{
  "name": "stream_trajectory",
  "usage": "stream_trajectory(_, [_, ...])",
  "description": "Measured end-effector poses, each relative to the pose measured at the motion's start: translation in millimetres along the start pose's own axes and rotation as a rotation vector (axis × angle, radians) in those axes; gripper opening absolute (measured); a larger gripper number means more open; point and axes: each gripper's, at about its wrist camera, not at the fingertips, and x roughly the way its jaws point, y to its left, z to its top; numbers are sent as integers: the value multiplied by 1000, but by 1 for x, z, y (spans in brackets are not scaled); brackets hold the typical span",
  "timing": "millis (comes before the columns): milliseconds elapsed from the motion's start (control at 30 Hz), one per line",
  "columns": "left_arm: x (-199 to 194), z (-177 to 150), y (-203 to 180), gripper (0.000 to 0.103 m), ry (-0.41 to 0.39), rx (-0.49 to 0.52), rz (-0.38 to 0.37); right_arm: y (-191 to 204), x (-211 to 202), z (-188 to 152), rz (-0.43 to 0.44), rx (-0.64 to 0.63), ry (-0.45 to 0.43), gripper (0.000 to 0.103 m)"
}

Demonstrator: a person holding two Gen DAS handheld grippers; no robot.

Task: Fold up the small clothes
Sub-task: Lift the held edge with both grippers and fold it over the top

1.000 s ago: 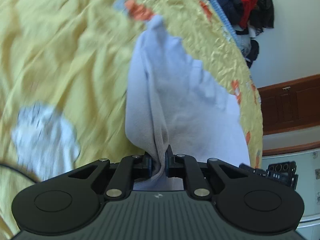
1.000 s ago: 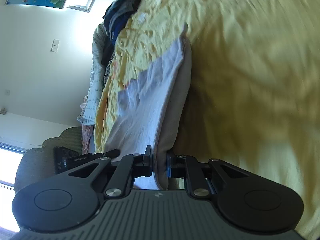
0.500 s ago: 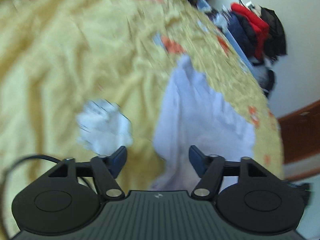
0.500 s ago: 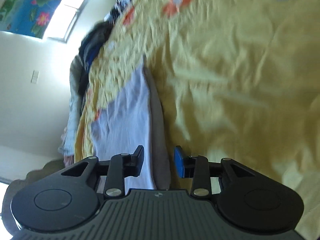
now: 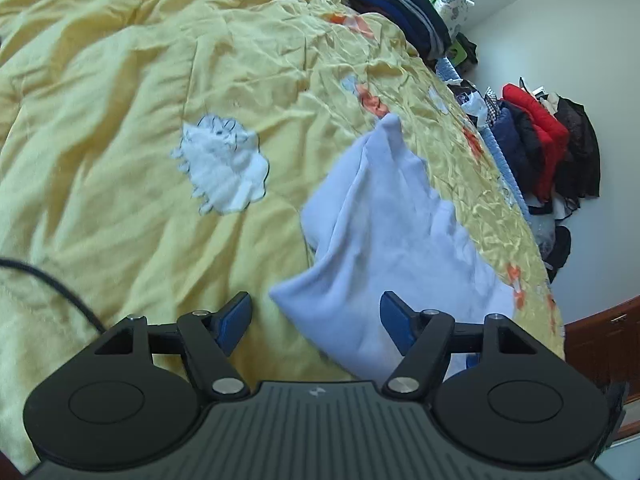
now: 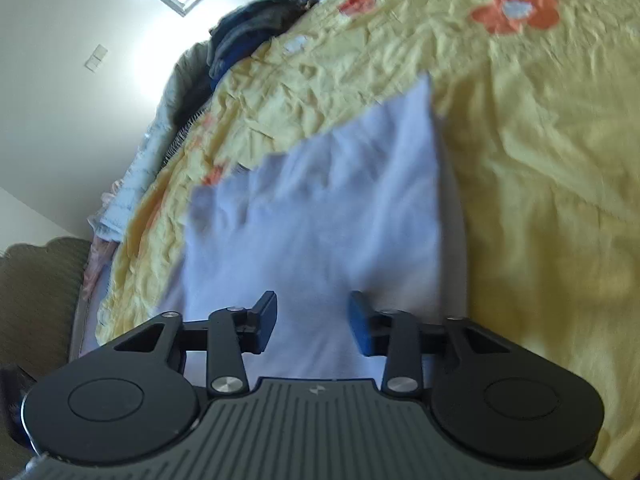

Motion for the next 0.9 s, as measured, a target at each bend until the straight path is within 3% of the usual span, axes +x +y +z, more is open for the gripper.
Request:
stream_trajectory(67, [3,5,-3,70,0,-6,27,-15,-5,-4,48,61,-12,34])
stream_trajectory(167, [6,6,-14,70,8,47,72,-15,-12,-7,14,76,-14,32])
stream_trajectory(233, [6,4,-19,70,12,63,90,-3,-21,-12,-14,47,-32,41])
stream_trajectory(400, [7,-2,-19,70,-17,32,92,27,-31,-32,43,-66,-28,61])
stream_trajectory(500, [9,-2,-24,70,-35,33,120,20,-19,-42,9,-68,20,58])
stream_trajectory(567, [12,-2,-32,68,-34,61,158,10,-22,-45,54,-24,-7,60])
stream_trajectory(633, [18,-2,-41,35,-35,109,214,3,-24,-42,81,42,-3,60])
stream_trajectory(667, [20,-3,-43,34,-40,117,225,0,-25,-41,92,73,-3,61])
stream_trajectory(733, [20,-5,-47,17,-51,126,224,-8,-26,-40,124,141,-7,64])
stream_trajectory(800, [17,-9,-57,16,-77,158,251,-15,-29,-40,172,217,-20,71])
stream_trajectory(900, [9,-16,-78,15,-127,231,262,-30,-31,-39,275,339,-39,72])
